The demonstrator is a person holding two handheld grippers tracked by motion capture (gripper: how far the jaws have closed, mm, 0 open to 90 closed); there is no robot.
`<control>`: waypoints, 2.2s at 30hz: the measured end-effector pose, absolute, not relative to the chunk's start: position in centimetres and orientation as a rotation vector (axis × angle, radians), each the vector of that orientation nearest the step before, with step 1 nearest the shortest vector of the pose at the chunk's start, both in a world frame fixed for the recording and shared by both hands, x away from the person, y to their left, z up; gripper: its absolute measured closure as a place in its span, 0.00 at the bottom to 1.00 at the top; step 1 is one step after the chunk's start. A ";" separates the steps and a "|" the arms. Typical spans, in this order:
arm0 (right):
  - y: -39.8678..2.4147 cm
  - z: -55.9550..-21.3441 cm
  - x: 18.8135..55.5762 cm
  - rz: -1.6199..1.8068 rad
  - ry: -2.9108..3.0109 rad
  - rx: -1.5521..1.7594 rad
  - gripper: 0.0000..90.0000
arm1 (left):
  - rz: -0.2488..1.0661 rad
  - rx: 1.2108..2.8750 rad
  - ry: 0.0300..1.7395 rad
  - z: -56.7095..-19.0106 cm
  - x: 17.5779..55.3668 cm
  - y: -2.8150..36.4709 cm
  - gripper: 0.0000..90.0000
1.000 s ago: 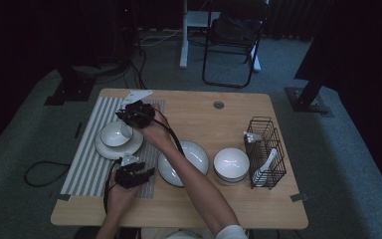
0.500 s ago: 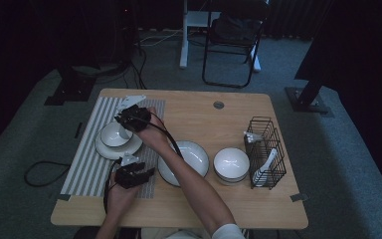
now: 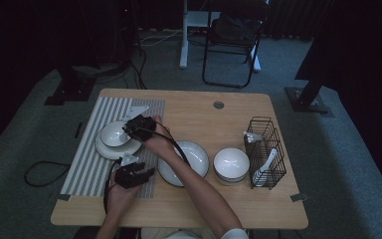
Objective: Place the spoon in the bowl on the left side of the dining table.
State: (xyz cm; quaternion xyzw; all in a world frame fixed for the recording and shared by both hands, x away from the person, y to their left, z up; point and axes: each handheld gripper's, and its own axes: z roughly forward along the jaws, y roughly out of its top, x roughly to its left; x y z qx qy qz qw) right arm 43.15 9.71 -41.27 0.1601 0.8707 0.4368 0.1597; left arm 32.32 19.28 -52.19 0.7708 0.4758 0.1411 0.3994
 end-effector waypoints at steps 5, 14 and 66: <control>9.3 -42.2 42.5 1.211 2.506 0.458 0.93 | 0.356 1.950 1.203 -52.2 32.3 19.3 0.55; 8.7 -42.9 42.0 1.219 2.516 0.482 0.86 | 0.354 1.949 1.204 -52.2 32.3 19.3 0.55; -3.5 -41.4 31.8 1.343 2.395 0.636 0.52 | 0.345 1.944 1.210 -52.2 32.3 19.2 0.55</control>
